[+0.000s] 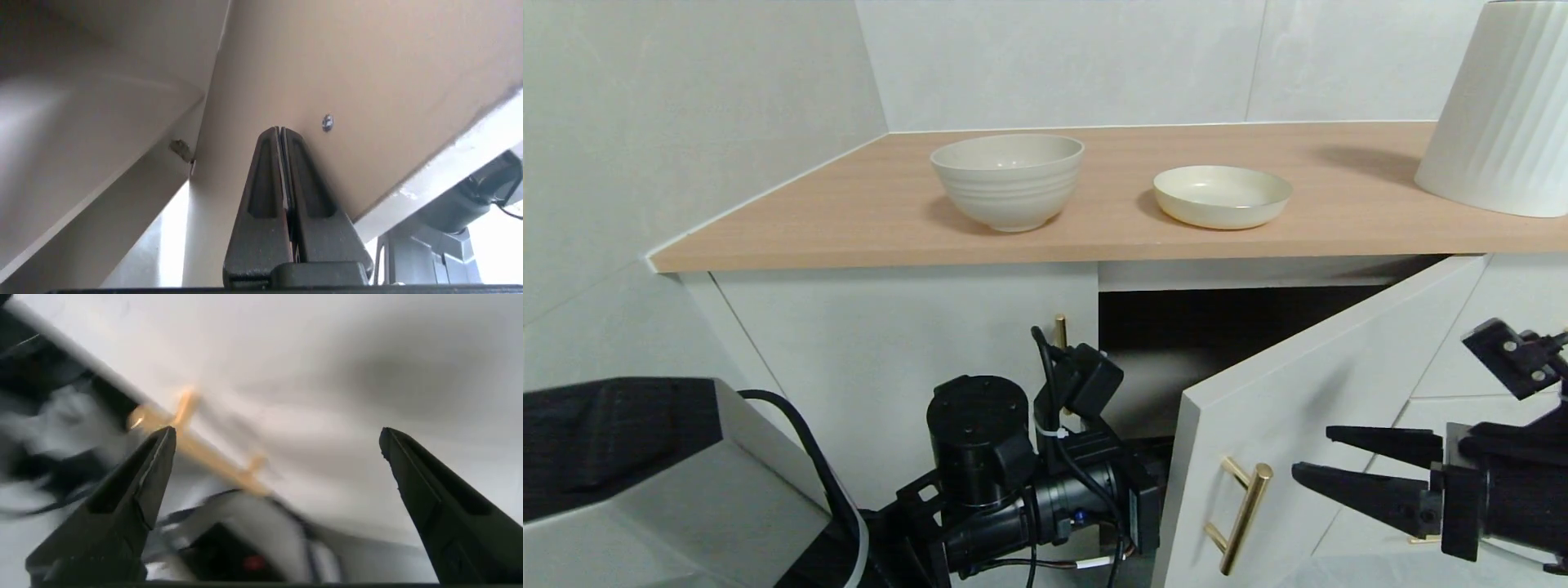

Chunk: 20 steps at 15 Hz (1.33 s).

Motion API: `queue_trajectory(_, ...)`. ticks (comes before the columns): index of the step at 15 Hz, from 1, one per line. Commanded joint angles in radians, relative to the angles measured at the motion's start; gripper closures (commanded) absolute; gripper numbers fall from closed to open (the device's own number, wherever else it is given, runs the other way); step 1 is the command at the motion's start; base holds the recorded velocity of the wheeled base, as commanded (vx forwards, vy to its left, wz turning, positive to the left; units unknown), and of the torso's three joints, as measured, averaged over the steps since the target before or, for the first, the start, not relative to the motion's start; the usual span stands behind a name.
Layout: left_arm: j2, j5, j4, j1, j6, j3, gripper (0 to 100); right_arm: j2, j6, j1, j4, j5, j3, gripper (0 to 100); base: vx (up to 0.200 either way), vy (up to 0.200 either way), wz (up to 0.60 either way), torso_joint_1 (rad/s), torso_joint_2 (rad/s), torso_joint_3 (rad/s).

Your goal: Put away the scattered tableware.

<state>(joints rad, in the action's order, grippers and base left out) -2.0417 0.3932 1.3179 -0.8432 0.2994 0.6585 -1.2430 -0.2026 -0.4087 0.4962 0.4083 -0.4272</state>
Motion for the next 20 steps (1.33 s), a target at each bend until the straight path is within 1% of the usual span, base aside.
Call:
queue_trajectory(1, 0.003, -0.002, -0.016, -0.004, 0.0, 0.004, 100, 0.117, 0.034, -0.004, -0.08, -0.075, -0.085, 0, 0.0, 0.0, 0.0, 0.0, 0.0, 0.0)
queue_trajectory(5, 0.002, 0.003, -0.034, -0.01, 0.0, 0.021, 100, 0.157, 0.034, -0.004, -0.096, -0.075, -0.094, 0, 0.0, 0.0, 0.0, 0.0, 0.0, 0.0)
queue_trajectory(7, 0.0, 0.004, -0.075, -0.01, 0.0, 0.044, 100, 0.162, 0.034, -0.004, -0.103, -0.075, -0.096, 0, 0.0, 0.0, 0.0, 0.0, 0.0, 0.0)
queue_trajectory(10, -0.028, 0.006, -0.097, -0.011, 0.0, 0.093, 100, 0.188, 0.034, -0.004, -0.105, -0.075, -0.104, 0, -0.2, 0.0, 0.0, 0.009, 0.01, -0.001)
queue_trajectory(12, -0.028, 0.006, -0.123, -0.013, 0.001, 0.121, 100, 0.206, 0.034, -0.004, -0.12, -0.075, -0.113, 0, 0.0, 0.0, 0.0, 0.0, 0.0, 0.0)
queue_trajectory(13, -0.022, 0.006, -0.132, -0.03, 0.011, 0.124, 100, 0.226, 0.034, -0.004, -0.126, -0.075, -0.122, 0, 0.0, 0.0, 0.0, 0.0, 0.0, 0.0)
queue_trajectory(15, -0.029, 0.004, -0.14, -0.039, 0.015, 0.136, 100, 0.241, 0.034, -0.004, -0.131, -0.075, -0.127, 0, 0.0, 0.0, 0.0, 0.0, 0.0, 0.0)
queue_trajectory(18, -0.022, 0.004, -0.193, -0.042, 0.015, 0.164, 100, 0.252, 0.034, -0.004, -0.145, -0.075, -0.137, 0, 0.0, 0.0, 0.0, 0.0, 0.0, 0.0)
queue_trajectory(20, -0.009, 0.001, -0.238, -0.051, 0.015, 0.19, 100, 0.278, 0.034, -0.004, -0.2, -0.075, -0.165, 0, 0.0, 0.0, 0.0, 0.0, 0.0, 0.0)
